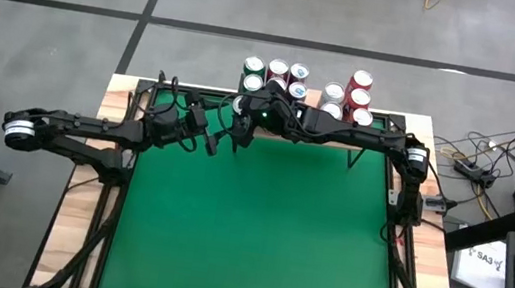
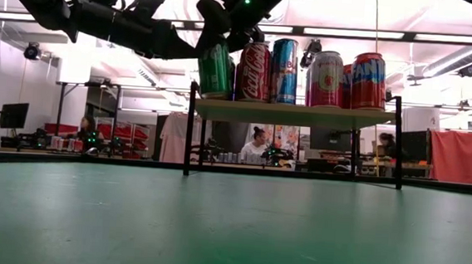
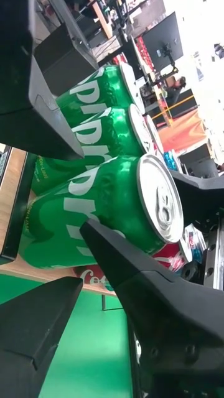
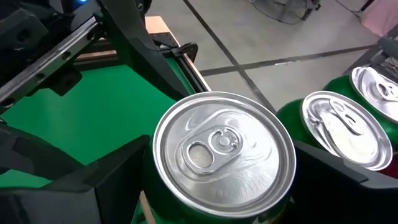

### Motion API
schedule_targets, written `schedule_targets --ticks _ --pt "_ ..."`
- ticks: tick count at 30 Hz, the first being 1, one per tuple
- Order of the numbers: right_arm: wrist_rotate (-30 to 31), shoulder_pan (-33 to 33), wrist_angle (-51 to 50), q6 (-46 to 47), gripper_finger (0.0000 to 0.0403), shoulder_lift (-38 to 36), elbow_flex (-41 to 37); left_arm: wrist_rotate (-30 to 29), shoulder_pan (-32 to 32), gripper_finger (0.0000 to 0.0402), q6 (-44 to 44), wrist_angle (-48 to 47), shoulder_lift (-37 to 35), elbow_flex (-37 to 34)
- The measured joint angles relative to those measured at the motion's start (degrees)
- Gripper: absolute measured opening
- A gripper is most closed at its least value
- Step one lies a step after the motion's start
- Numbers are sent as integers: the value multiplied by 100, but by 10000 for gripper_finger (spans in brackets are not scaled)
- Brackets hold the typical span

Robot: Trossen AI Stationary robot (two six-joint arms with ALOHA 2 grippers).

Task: Place canned beverage on shelf
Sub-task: Put the green soda can aligned with the green soda can on the shelf

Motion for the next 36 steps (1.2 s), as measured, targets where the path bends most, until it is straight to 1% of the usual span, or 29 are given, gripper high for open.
schedule_targets --ticks 9,13,20,25,36 --pt "0 11 -13 50 327 0 0 0 0 305 -4 5 0 0" --pt "6 11 16 344 327 0 0 0 0 305 -4 24 0 0" --pt "5 15 -4 433 328 0 2 0 0 305 -4 23 0 0" --pt "-5 37 -3 214 326 0 2 0 0 305 -4 22 0 0" --pt "-8 37 15 243 325 2 2 0 0 305 -4 20 1 -2"
